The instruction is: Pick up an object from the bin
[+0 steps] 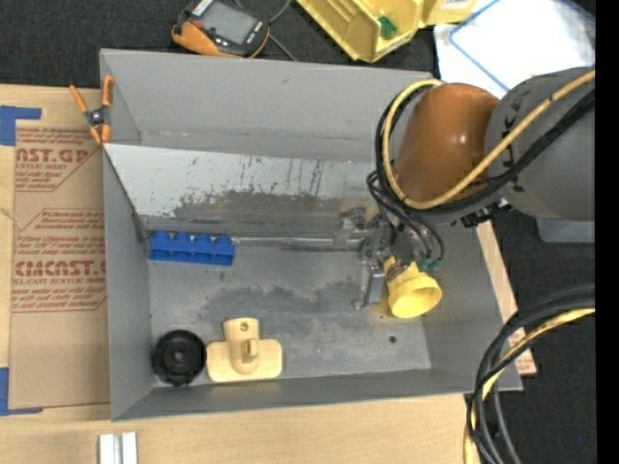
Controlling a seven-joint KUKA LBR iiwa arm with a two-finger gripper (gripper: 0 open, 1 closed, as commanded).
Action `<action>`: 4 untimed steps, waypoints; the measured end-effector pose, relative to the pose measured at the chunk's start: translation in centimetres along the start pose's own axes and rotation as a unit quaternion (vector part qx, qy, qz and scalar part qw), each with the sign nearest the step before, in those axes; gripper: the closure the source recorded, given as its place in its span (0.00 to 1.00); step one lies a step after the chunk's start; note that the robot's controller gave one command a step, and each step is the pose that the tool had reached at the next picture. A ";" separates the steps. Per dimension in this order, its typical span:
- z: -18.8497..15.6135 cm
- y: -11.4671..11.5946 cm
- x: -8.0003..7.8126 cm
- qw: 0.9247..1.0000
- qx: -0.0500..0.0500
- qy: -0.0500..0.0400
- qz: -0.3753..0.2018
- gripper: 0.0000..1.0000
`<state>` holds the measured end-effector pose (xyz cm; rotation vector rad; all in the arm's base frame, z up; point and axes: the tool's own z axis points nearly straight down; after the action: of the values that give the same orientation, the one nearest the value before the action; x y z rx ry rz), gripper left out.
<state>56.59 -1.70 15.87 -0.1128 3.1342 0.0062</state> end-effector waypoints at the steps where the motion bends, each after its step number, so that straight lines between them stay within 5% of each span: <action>1: 0.7 -1.4 -1.4 1.000 0.002 -0.004 -0.004 0.00; 2: 4.6 4.5 1.9 0.992 0.000 -0.001 -0.129 0.00; 3: 3.1 -4.4 -2.0 1.000 0.004 -0.010 -0.006 0.00; 4: 3.1 -4.0 -1.8 1.000 0.003 -0.008 -0.010 0.00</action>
Offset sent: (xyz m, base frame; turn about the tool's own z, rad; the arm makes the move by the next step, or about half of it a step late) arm -0.0201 0.0395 -0.0449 -0.2537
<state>58.74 -5.58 12.76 -0.1421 3.1164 -0.0030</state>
